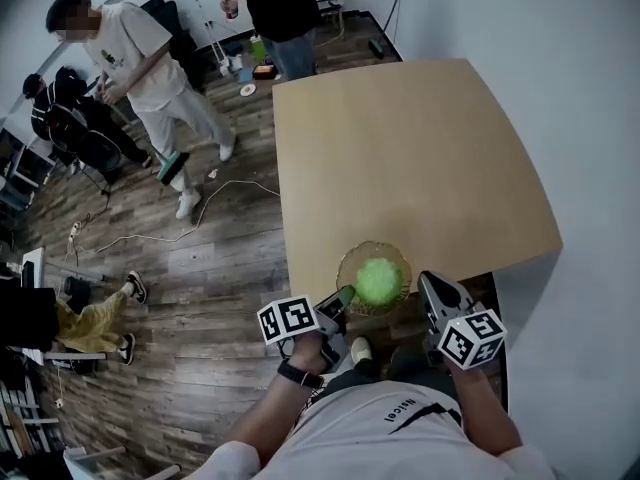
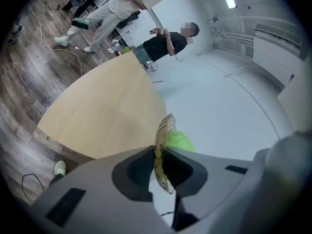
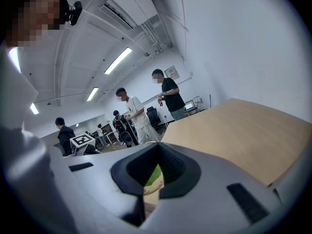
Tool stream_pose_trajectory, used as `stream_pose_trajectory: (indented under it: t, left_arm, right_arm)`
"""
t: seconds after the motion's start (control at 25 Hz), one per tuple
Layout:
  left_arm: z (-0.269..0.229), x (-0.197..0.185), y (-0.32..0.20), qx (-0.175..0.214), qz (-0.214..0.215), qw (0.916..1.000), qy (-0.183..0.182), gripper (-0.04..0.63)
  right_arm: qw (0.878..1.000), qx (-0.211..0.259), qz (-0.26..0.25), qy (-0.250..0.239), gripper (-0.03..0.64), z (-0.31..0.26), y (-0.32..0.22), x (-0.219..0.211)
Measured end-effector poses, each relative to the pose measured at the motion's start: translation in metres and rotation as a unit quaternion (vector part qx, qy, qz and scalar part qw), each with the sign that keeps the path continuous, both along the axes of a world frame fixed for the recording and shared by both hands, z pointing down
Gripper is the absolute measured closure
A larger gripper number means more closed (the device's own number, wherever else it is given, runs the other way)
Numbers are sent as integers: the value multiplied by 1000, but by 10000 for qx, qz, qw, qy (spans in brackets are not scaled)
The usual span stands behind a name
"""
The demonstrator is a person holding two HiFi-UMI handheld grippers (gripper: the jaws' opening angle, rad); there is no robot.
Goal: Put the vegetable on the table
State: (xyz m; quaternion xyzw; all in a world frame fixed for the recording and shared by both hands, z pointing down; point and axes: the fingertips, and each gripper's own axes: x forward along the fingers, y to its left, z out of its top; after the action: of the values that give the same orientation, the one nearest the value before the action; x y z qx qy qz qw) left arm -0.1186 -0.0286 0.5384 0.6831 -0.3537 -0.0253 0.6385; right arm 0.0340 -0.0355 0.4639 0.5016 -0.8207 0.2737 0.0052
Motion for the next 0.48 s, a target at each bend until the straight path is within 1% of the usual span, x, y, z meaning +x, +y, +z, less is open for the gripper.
stream_pose_trajectory:
  t: [0.16, 0.28, 0.48]
  left_arm:
    - [7, 14, -24, -61, 72, 9999, 55, 545]
    - [18, 28, -48, -85, 74, 9999, 39, 543]
    - [48, 54, -105, -185, -106, 9998, 23, 543]
  right_arm:
    - [9999, -57, 95, 17, 603, 1, -22, 14]
    - [9999, -107, 33, -3, 603, 11, -48, 24]
    - [9996, -134, -235, 8, 603, 32, -119, 44]
